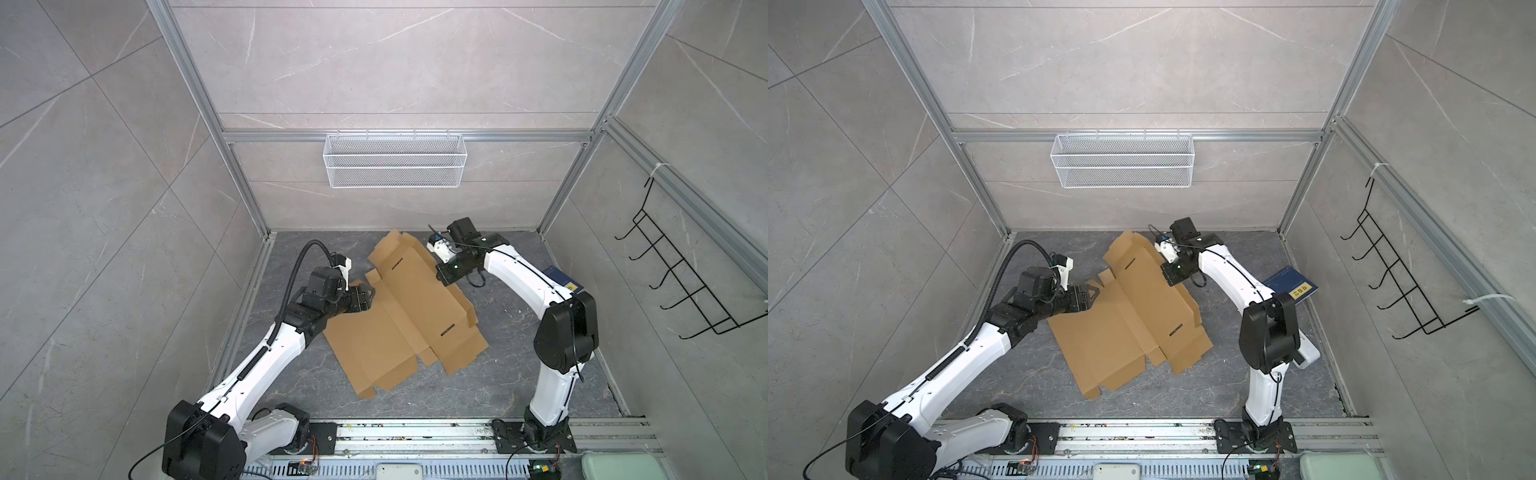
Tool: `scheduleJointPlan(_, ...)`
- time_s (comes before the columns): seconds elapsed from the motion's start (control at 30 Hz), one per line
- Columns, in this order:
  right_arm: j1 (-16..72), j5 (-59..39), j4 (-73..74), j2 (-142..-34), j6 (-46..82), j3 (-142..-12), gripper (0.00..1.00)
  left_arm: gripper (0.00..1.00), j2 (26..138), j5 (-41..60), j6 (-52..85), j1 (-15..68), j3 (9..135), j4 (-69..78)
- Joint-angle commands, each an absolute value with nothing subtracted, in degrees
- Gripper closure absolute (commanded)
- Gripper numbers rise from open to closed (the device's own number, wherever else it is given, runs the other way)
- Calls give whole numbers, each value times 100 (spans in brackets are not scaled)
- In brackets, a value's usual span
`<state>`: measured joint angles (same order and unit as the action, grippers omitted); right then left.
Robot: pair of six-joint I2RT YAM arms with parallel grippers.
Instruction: Fold the paper box
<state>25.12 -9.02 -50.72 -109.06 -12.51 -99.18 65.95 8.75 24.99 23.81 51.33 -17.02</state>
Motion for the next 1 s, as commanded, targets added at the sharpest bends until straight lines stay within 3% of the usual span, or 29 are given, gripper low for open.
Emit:
scheduleJointPlan(0.0, 2834, -130, -5707, -10719, -2476, -10243, 99, 23, 6541, 765, 2304, 2287, 5238, -1901)
scheduleJointPlan(0.4, 3597, 842, -6430, -11379, -4550, -12054, 100, 23, 6313, 804, 2094, 1496, 4951, -1613)
scheduleJointPlan(0.67, 3992, 1536, -5858, -11440, -4946, -11435, 100, 24, 5806, 1191, 2237, 523, 4768, -1616)
scheduleJointPlan(0.97, 4368, 1954, -5054, -11217, -5128, -10557, 100, 24, 5680, 1220, 2364, 523, 5321, -2127)
